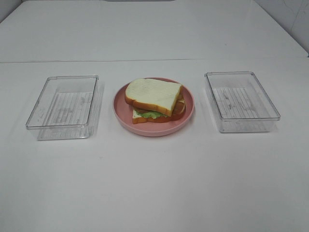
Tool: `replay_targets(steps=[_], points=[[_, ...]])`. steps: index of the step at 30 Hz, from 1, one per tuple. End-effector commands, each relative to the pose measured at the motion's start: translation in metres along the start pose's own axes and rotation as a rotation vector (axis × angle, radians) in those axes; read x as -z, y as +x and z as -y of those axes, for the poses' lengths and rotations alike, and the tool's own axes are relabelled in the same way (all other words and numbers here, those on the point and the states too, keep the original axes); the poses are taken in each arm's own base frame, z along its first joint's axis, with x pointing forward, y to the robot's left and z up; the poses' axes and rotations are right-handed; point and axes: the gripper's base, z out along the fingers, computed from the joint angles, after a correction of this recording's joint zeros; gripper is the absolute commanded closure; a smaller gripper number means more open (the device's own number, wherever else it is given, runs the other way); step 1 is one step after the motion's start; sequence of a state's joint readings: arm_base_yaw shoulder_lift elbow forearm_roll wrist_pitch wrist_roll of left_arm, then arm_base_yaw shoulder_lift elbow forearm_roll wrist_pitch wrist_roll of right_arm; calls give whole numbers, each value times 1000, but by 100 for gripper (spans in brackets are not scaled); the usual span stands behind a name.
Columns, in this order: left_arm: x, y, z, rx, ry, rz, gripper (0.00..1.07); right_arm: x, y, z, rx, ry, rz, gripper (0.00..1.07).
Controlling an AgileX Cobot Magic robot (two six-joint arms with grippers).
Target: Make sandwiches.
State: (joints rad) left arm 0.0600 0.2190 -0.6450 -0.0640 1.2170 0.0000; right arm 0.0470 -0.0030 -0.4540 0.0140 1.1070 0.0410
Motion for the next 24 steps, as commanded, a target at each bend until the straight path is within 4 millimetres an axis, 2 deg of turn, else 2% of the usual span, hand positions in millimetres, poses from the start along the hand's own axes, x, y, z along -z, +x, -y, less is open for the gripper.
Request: replay_targets(steps=[1,3,7,9,12,24], points=[[12,37,0,5,7,72,12,1,2,0,5,-4,29,29],[15,43,0,3,8,115,12,1,2,0,5,-4,29,29],[10,43,0,-9,6,92,13,2,2,0,6,-2,30,29],[10,34,0,-8,7,208,13,1,2,0,5,-6,28,29],[2,32,-1,-5,8,265,13,1,2,0,5,-5,27,29],[0,32,0,1,11,256,13,1,2,0,5,-5,25,29]])
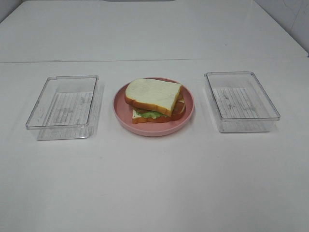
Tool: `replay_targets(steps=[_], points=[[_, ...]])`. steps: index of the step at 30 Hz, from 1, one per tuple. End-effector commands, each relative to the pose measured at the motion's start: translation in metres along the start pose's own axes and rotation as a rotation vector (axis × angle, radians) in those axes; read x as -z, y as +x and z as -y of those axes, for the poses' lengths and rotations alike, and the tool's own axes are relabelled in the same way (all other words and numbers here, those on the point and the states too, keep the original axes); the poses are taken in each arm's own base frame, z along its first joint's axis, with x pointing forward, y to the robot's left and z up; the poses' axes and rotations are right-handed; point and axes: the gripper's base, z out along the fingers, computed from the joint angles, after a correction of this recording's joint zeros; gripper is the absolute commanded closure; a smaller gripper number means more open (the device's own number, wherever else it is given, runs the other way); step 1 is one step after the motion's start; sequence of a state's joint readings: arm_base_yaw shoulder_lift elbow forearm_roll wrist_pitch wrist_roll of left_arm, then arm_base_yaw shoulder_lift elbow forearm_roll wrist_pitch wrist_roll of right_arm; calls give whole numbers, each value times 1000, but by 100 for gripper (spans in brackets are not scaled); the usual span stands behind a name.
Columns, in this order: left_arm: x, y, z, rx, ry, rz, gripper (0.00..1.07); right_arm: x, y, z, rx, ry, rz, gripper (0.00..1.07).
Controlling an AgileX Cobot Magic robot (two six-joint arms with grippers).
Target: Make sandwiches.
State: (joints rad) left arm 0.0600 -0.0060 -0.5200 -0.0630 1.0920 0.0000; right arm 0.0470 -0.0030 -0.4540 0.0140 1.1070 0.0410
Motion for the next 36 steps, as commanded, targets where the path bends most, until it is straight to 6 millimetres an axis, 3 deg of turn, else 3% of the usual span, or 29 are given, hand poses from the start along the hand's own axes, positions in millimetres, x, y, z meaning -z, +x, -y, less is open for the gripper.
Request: replay_targets(steps=[1,36], points=[[2,0,1,8,8,31,13,1,2,0,5,-5,25,29],[2,0,0,-20,63,27,13,1,2,0,5,-5,25,29]])
